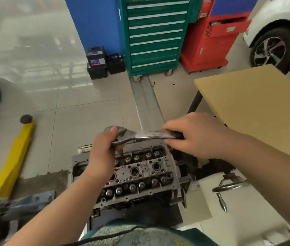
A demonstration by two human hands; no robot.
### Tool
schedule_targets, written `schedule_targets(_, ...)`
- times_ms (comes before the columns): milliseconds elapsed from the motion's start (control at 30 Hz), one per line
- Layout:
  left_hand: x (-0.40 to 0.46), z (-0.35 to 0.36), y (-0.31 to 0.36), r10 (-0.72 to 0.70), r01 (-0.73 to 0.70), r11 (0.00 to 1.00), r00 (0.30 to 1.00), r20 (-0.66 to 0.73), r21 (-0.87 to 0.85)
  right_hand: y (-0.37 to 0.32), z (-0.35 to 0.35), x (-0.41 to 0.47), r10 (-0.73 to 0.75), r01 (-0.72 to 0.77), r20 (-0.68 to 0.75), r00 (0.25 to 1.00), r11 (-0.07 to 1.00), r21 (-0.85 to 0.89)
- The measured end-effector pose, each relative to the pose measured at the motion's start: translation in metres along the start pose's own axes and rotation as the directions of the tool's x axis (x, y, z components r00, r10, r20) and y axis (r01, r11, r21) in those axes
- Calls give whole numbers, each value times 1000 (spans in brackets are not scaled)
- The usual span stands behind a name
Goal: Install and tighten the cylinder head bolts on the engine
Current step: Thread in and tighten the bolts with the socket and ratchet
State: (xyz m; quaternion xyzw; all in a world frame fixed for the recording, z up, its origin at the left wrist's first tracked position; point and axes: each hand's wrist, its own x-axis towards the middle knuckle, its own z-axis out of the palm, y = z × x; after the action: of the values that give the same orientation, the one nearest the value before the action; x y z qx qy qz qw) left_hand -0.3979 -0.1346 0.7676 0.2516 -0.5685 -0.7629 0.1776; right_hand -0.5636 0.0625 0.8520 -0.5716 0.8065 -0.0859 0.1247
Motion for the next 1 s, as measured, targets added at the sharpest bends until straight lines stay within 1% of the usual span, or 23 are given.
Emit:
schedule_targets(67, 2, 15, 6, 78, -76, 996, 996, 46, -50, 17, -14, -2, -31, 30, -28, 999, 1000, -5)
schedule_targets(100, 3, 24, 5, 89, -85, 994, 994, 62, -71, 26, -20, -4, -42, 41, -37, 998, 999, -14)
schedule_targets(200, 7, 53, -5, 41, -40, 990, 999, 3, -135, 49, -23, -11, -52, 52, -19, 998, 999, -7)
schedule_targets(267, 10, 69, -16, -10, 1, 974, 999, -36, -228, 64, -18, -12, -48, 48, 3, 999, 999, -1)
schedule_targets(333, 12, 79, -25, -33, 13, 963, 997, -69, -267, 76, -12, -12, -60, 61, 4, 998, 998, -12)
schedule_targets(433, 15, 87, -34, -76, 37, 965, 987, -143, -261, 91, -1, -11, -92, 92, -9, 996, 996, -11)
schedule_targets(500, 15, 90, -38, -86, 43, 968, 982, -169, -246, 98, 4, -9, -114, 114, 8, 993, 993, 9)
schedule_targets(600, 15, 96, -40, -76, 32, 972, 980, -182, -231, 104, 6, -6, -140, 140, 13, 990, 990, 28)
schedule_targets(767, 15, 93, -42, -7, -42, 971, 979, -206, -237, 108, 4, -5, -194, 195, -32, 980, 980, 28)
schedule_targets(900, 16, 94, -45, -25, -32, 973, 969, -244, -227, 110, 9, -4, -186, 187, -14, 982, 981, 47)
schedule_targets(1000, 17, 97, -47, -19, -31, 976, 973, -228, -213, 114, 12, -4, -176, 176, 5, 984, 983, 49)
